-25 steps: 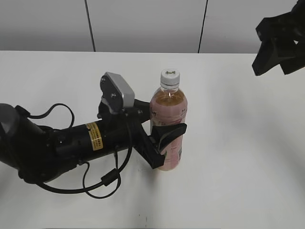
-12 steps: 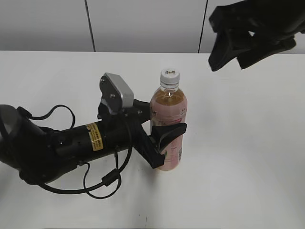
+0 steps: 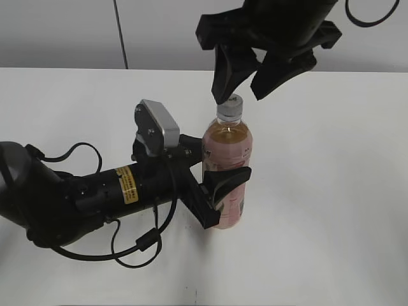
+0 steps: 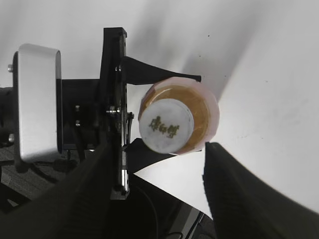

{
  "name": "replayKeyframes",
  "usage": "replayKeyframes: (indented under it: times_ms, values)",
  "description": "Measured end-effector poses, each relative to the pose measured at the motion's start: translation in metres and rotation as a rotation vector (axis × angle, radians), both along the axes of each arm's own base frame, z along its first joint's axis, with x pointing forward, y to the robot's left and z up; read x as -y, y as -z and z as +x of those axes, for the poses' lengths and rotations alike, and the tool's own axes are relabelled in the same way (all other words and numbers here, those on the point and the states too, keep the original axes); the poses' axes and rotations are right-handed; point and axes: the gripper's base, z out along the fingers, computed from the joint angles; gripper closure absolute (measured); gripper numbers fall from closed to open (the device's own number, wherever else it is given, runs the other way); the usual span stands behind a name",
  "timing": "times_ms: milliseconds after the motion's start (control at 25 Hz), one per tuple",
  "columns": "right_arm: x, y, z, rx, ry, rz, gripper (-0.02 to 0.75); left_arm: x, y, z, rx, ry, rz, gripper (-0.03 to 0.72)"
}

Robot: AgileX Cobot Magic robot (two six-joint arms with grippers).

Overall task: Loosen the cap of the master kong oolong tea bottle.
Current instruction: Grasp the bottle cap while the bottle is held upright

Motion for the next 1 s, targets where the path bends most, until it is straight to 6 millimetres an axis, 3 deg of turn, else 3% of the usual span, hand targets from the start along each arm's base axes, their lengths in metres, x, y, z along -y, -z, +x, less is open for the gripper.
replayKeyframes:
  times_ms: [800, 1000]
  values:
    - [-0.009, 0.025, 0.012, -0.067, 0.011, -0.042, 0.305, 0.001, 0.001, -0.002, 0.036, 0.024, 0.019, 0.27]
    - [-0.009, 0.025, 0.012, -0.063, 0.004, -0.044, 0.458, 0.001, 0.001, -0.002, 0.036, 0.024, 0.019, 0.27]
